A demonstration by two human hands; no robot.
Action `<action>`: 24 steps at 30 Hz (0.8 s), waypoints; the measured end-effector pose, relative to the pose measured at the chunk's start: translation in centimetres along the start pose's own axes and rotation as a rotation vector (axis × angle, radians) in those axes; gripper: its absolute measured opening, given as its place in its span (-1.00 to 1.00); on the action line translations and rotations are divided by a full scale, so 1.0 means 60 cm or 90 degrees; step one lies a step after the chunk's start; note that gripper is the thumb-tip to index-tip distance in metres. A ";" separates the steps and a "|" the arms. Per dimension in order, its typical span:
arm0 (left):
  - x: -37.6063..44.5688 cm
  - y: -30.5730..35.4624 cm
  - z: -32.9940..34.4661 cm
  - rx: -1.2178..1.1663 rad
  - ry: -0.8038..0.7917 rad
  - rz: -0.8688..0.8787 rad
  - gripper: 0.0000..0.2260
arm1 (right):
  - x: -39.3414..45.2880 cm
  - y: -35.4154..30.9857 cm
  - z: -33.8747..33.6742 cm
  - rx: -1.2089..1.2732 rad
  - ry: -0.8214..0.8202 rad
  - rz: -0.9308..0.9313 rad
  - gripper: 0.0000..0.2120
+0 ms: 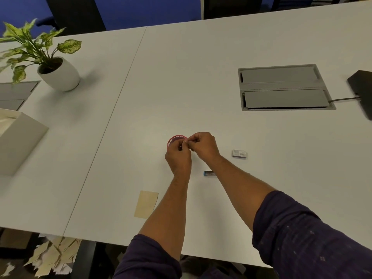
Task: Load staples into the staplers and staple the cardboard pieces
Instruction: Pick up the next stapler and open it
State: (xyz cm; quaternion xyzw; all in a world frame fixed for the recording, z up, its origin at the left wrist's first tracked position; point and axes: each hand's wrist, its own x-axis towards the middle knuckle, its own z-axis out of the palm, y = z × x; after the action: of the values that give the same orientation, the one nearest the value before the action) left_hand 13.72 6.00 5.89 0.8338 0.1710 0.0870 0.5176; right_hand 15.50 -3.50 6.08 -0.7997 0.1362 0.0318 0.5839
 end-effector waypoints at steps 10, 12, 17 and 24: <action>0.021 -0.042 -0.024 0.059 0.020 0.037 -0.85 | 0.024 -0.003 0.049 -0.093 -0.017 0.008 -0.85; 0.024 -0.046 -0.024 0.049 0.035 0.035 -0.84 | 0.029 0.000 0.054 -0.097 -0.021 0.010 -0.83; 0.026 -0.046 -0.015 0.029 0.045 0.016 -0.88 | 0.035 0.004 0.053 -0.102 -0.033 0.004 -0.77; 0.013 -0.021 0.011 0.008 0.006 0.059 -0.89 | 0.013 0.015 0.018 -0.041 0.001 -0.040 -0.80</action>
State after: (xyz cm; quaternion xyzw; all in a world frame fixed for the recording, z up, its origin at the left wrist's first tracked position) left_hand 14.44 6.24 4.46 0.8437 0.1354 0.1139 0.5069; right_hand 16.15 -2.87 4.72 -0.8218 0.1105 0.0168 0.5587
